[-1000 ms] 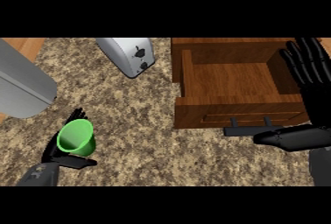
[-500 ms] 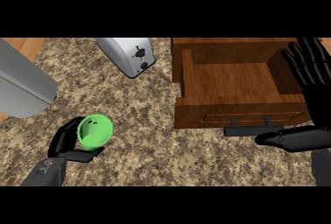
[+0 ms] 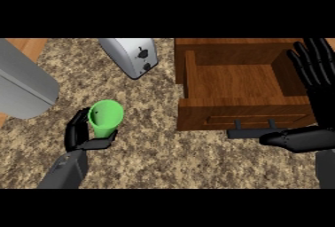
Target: Pick up the cup, place it into the drawer and close the drawer
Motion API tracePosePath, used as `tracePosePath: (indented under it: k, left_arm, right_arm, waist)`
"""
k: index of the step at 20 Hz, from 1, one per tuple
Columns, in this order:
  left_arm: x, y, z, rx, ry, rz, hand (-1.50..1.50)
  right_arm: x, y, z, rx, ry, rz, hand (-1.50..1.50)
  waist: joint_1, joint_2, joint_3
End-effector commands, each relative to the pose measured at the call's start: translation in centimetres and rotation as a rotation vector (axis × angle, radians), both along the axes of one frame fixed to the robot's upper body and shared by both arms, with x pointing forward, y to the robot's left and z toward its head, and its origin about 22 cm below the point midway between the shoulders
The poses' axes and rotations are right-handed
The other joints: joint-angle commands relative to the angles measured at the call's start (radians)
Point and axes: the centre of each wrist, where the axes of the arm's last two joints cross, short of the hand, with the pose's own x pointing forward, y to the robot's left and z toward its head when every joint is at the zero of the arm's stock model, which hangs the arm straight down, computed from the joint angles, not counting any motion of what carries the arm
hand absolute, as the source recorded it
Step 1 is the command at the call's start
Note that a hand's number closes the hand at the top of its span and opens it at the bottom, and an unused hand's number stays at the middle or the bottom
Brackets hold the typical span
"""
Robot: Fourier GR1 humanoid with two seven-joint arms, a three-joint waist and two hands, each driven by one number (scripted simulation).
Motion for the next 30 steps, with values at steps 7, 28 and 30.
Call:
tracePosePath:
  k: [7,28,30]
  left_arm:
    - [7.0,-6.5,6.2,-0.049,-0.227,-0.281,1.5]
    - [14.1,-22.9,30.9,0.095,-0.197,-0.377,1.5]
    - [15.1,-23.7,31.1,0.136,-0.139,-0.37,1.5]
  right_arm:
    - [1.2,-0.5,-0.9,-0.047,0.035,-0.024,-1.5]
    - [0.4,-1.3,-0.7,-0.031,0.005,-0.035,-1.5]
    - [1.5,-0.5,-1.4,-0.008,0.0,-0.038,-1.5]
  waist:
    - [0.027,-0.01,0.004]
    - [-0.002,-0.01,0.005]
    - [-0.01,-0.002,0.005]
